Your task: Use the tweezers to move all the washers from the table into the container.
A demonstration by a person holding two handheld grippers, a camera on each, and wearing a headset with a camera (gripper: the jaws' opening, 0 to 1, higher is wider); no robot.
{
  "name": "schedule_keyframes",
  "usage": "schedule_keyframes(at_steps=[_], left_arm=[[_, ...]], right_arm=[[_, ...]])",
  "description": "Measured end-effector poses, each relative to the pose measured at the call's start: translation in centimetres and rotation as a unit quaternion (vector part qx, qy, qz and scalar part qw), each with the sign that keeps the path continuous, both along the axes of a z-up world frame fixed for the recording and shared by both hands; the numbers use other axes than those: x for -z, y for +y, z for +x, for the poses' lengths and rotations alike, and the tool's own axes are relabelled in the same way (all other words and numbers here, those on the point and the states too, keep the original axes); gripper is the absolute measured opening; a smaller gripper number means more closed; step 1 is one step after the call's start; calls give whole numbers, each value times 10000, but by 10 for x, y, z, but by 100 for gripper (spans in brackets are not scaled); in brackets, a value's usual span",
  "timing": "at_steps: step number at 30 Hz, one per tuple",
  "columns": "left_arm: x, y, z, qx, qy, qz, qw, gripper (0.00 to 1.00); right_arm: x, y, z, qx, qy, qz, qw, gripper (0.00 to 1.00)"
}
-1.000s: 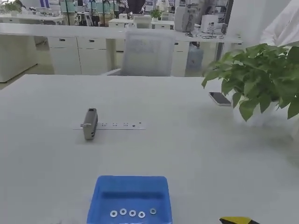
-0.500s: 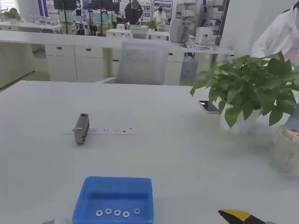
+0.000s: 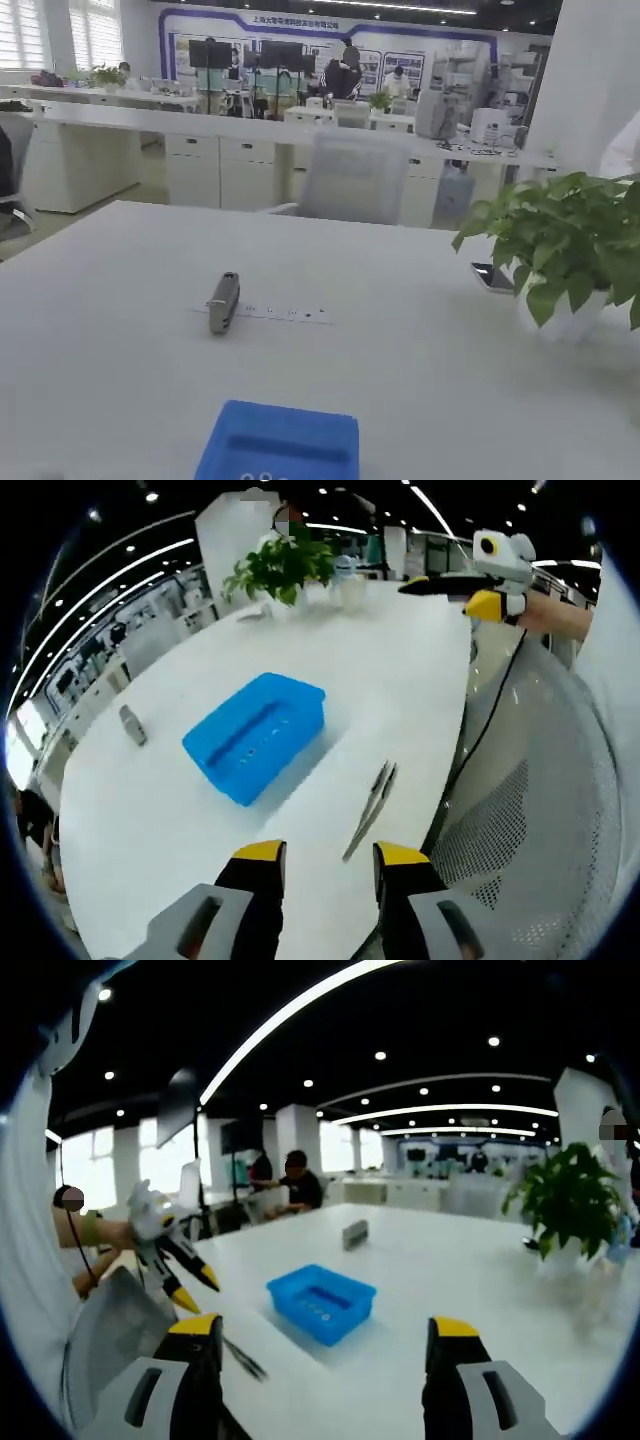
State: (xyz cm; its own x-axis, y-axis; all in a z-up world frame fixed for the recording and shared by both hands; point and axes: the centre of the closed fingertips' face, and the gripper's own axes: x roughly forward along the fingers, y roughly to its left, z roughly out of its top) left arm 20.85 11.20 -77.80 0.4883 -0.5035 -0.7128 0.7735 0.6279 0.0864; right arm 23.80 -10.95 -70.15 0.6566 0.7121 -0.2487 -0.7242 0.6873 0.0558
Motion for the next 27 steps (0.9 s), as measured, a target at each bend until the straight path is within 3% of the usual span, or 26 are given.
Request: schedule_keyframes(at_steps=[3, 5, 6, 7, 8, 9, 10, 12, 14, 15, 16, 20, 21, 24, 25, 27], left_arm=[[-26, 6, 2, -551, -388, -661, 9955, 46], [-41, 10, 4, -879, -596, -1124, 9880, 56], [-53, 12, 4, -1100, -733, -1521, 9795, 59], [-60, 15, 4, -1277, -812, -1756, 9728, 60], [-72, 20, 6, -1527, -998, -2108, 9603, 62], [-79, 24, 6, -1653, -1119, -2342, 9515, 65], [-88, 29, 6, -1884, -1246, -2642, 9376, 67], [-100, 39, 6, -2173, -1470, -2984, 9177, 72], [-104, 46, 5, -2356, -1590, -3110, 9069, 75], [-109, 50, 4, -2450, -1712, -3188, 8994, 77], [-111, 52, 3, -2486, -1791, -3223, 8957, 80], [-123, 63, 3, -2768, -2132, -3489, 8696, 95], [-126, 65, 3, -2775, -2233, -3510, 8660, 98], [-127, 68, 4, -2809, -2282, -3512, 8635, 99], [-127, 70, 5, -2832, -2311, -3455, 8643, 99], [-125, 70, 6, -2819, -2268, -3363, 8695, 99]], right_arm=[[0, -1, 2, 62, -36, -32, 10000, 84], [-1, -2, 3, 105, -53, -27, 9999, 86], [-2, -2, 3, 134, -48, -8, 9999, 87], [-3, -2, 4, 153, -50, 15, 9999, 88], [-5, -2, 4, 187, -59, 58, 9998, 89], [-7, -2, 5, 215, -75, 84, 9997, 89], [-9, -2, 6, 256, -107, 107, 9996, 91], [-10, -2, 7, 312, -134, 159, 9993, 93], [-11, -2, 8, 356, -141, 179, 9991, 95], [-11, -3, 9, 401, -149, 182, 9989, 96], [-11, -4, 10, 446, -159, 189, 9987, 97], [-15, -6, 13, 617, -219, 320, 9973, 99], [-17, -7, 14, 667, -241, 380, 9968, 99], [-18, -8, 16, 744, -272, 412, 9960, 99], [-17, -11, 18, 799, -278, 417, 9955, 99], [-15, -13, 20, 817, -240, 415, 9955, 99]])
